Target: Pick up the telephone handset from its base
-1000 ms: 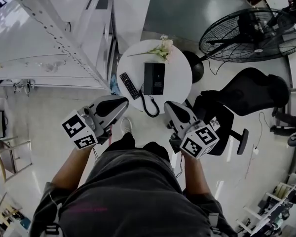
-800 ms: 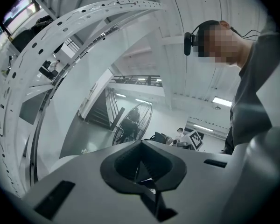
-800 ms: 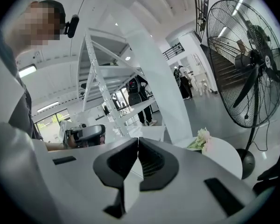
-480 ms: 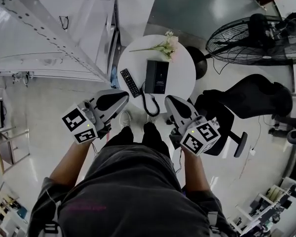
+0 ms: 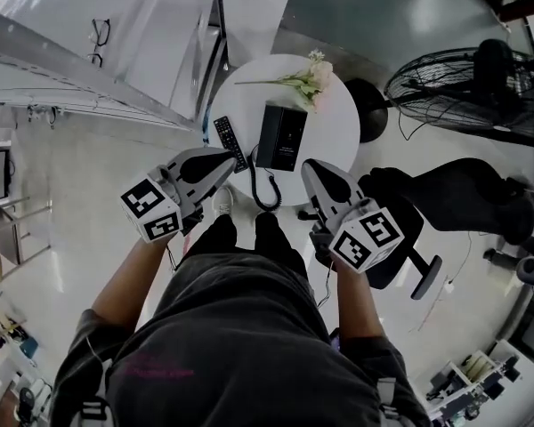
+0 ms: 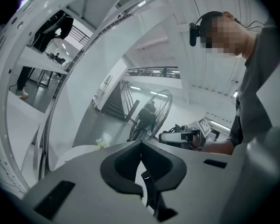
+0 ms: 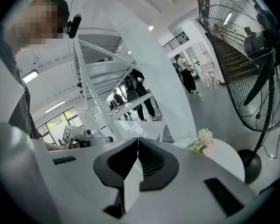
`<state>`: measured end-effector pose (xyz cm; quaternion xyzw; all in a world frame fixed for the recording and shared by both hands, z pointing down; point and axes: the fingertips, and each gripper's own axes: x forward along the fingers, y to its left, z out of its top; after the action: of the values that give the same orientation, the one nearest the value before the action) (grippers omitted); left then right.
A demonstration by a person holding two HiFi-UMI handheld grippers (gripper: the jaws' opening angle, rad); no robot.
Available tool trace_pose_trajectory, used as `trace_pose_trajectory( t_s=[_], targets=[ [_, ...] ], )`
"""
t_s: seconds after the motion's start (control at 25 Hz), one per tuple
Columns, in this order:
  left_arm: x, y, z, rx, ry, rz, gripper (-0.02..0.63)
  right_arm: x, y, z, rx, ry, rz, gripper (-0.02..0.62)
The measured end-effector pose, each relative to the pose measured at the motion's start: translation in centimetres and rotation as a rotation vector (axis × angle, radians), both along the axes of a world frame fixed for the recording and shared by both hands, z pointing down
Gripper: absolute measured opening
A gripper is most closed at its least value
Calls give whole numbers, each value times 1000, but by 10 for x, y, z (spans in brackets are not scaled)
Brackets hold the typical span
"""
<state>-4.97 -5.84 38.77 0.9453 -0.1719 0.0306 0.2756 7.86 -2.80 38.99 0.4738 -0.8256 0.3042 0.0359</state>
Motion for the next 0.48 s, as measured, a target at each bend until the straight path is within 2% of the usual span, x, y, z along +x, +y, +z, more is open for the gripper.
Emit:
trace_pose_trajectory(
  t_s=[0.24, 0.48],
  targets=[
    [21, -18, 50, -46, -54, -41, 14, 19, -16, 23, -40, -1, -56, 20],
    [32, -33, 120, -143, -133, -64, 15, 30, -26, 51, -87, -3, -101, 20]
  ],
)
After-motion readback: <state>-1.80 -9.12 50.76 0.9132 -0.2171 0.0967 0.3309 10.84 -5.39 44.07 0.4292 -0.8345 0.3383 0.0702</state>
